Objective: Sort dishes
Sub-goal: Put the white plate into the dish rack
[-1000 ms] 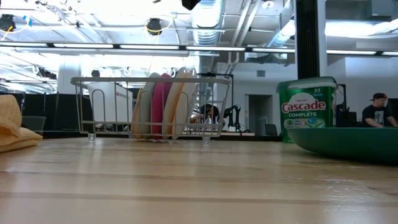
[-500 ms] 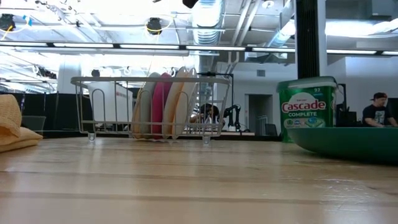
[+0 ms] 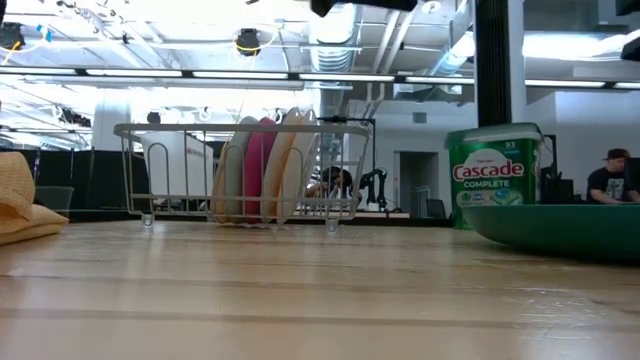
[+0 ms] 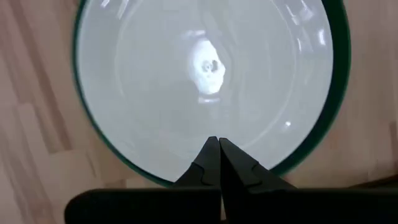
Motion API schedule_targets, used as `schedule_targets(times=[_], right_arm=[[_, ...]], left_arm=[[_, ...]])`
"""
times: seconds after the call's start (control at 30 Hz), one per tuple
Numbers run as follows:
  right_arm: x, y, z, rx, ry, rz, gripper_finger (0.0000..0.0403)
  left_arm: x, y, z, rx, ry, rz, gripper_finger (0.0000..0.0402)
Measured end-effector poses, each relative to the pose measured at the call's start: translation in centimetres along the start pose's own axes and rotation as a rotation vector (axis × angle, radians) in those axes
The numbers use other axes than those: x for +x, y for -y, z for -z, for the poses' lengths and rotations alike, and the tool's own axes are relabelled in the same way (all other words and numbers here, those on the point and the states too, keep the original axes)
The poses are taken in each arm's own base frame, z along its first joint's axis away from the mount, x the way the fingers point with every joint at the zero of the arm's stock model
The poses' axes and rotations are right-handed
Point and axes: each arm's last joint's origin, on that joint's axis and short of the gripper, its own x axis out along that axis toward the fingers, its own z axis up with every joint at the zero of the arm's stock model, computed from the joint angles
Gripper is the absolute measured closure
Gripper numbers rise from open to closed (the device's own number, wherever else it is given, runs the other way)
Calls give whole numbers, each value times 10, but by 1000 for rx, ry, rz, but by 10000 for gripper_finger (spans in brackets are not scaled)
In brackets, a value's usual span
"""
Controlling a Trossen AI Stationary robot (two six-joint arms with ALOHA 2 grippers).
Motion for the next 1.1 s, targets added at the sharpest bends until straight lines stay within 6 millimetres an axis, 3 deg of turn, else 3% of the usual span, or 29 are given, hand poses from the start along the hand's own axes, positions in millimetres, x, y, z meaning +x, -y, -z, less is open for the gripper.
schedule_targets(times=[0.3,0.53,1.1], right_arm=[[10,11,-4,84,-10,16,403],[11,8,-8,231,-10,-20,403],[52,-18,-15,379,-174,121,403]], left_arm=[[6,-22,-7,88,19,-47,268],[7,-23,-7,60,17,32,268],[-13,31,9,113,-86,199,268]])
